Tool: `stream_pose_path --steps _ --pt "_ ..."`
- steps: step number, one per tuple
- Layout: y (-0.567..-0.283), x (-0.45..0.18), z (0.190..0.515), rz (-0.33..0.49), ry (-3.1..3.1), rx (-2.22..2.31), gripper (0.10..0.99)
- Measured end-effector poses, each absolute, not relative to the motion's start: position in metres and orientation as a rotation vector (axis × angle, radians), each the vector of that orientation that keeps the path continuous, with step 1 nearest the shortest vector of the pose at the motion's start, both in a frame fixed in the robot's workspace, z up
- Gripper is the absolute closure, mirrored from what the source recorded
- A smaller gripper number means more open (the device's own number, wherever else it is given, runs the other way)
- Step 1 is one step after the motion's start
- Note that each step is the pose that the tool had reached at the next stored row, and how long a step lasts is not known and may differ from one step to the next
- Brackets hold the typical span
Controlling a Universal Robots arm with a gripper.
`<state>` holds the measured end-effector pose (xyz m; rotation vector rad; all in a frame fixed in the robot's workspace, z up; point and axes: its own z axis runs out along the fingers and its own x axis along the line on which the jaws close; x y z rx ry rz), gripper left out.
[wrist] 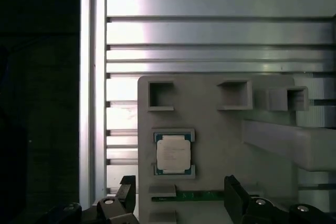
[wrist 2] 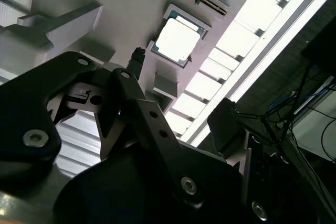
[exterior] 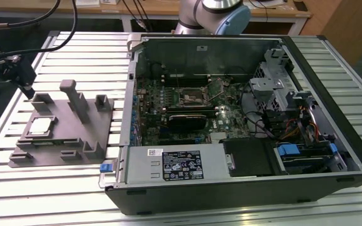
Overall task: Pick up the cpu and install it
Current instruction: 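Pick up the cpu and move it towards the insertion slot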
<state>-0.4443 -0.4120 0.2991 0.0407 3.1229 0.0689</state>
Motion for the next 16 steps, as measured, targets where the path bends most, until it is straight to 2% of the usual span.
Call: stream_pose_path --steps 16 --pt "-0.412 -0.444 0.274 0.070 3.126 -0.053 0.322"
